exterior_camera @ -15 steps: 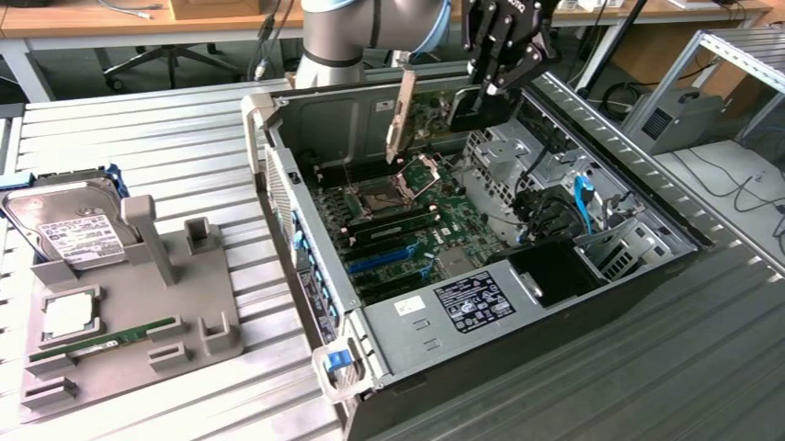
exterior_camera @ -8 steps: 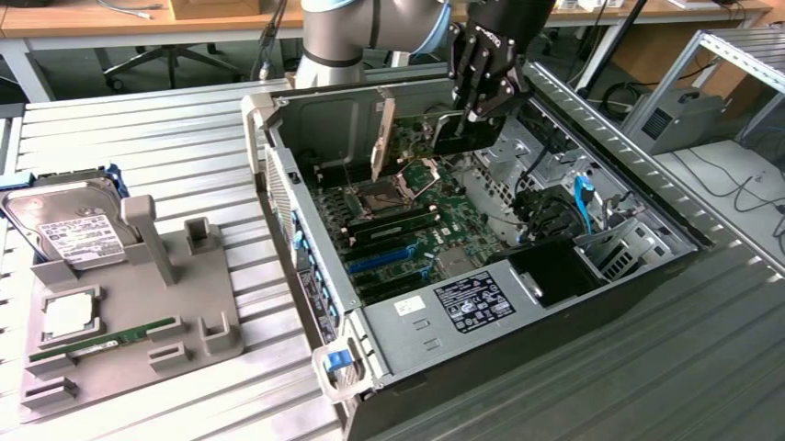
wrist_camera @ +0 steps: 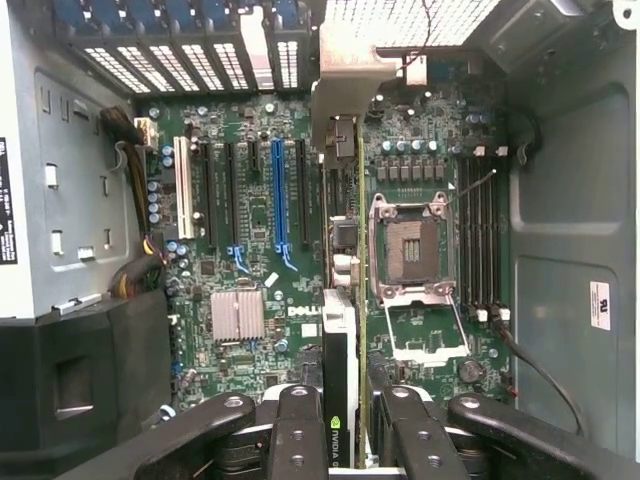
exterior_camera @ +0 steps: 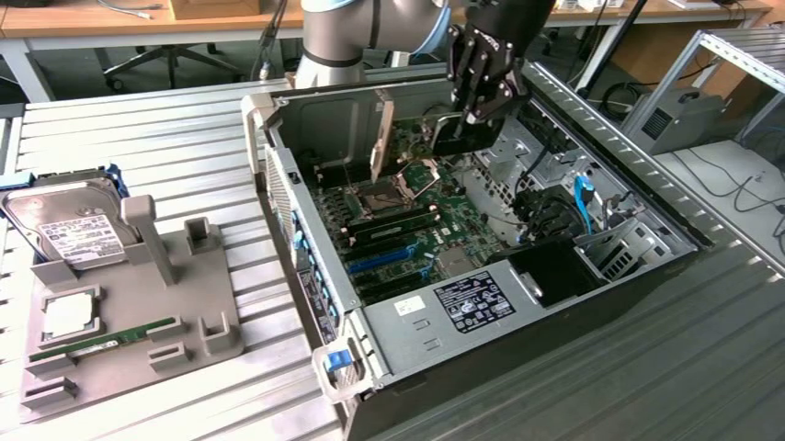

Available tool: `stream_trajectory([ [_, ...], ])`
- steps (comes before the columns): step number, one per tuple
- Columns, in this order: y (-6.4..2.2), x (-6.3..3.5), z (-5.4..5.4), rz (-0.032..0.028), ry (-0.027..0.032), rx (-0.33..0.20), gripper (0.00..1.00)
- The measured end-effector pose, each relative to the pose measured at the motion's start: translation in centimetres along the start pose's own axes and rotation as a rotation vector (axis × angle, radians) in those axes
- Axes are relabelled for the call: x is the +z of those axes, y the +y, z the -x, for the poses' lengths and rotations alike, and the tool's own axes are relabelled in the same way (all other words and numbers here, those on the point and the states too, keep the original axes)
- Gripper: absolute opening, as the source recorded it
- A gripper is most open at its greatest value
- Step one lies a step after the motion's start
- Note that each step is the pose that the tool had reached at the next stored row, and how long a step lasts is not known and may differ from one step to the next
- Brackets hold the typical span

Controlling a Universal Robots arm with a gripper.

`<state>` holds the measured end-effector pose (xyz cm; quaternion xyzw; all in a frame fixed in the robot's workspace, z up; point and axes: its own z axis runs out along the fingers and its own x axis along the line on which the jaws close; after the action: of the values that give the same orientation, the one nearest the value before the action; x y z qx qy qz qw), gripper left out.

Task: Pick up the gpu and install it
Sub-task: 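Insert the gpu into the slot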

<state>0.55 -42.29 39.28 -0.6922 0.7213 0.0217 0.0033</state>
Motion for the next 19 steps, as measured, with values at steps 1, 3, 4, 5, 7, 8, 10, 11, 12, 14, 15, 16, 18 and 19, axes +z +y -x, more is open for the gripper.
stream_trajectory([
  [1,0.01,0.08,0.0,-0.0011,-0.0010,0.000,0.27],
  [3,0.04,0.35,-0.1,-0.0052,-0.0042,0.000,0.27],
  [4,0.05,0.43,-0.1,-0.0062,-0.0054,0.000,0.27],
  [5,0.06,0.53,-0.1,-0.0075,-0.0068,0.000,0.27],
  [7,0.06,0.68,-0.1,-0.0086,-0.0083,-0.001,0.27],
  [8,0.06,0.69,-0.1,-0.0086,-0.0081,-0.001,0.27],
  [10,0.06,0.70,-0.2,-0.0086,-0.0082,-0.001,0.27],
  [11,0.06,0.71,-0.1,-0.0087,-0.0085,-0.001,0.27],
  [12,0.05,0.81,-0.2,-0.0096,-0.0095,-0.001,0.27],
  [14,0.05,1.06,-0.2,-0.0128,-0.0095,-0.001,0.27],
  [15,0.05,1.16,-0.2,-0.0140,-0.0095,-0.001,0.27],
  [16,0.04,1.28,-0.2,-0.0152,-0.0096,-0.001,0.27],
  [18,0.04,1.49,-0.2,-0.0179,-0.0099,-0.001,0.27],
  [19,0.04,1.59,-0.2,-0.0192,-0.0101,-0.002,0.27],
])
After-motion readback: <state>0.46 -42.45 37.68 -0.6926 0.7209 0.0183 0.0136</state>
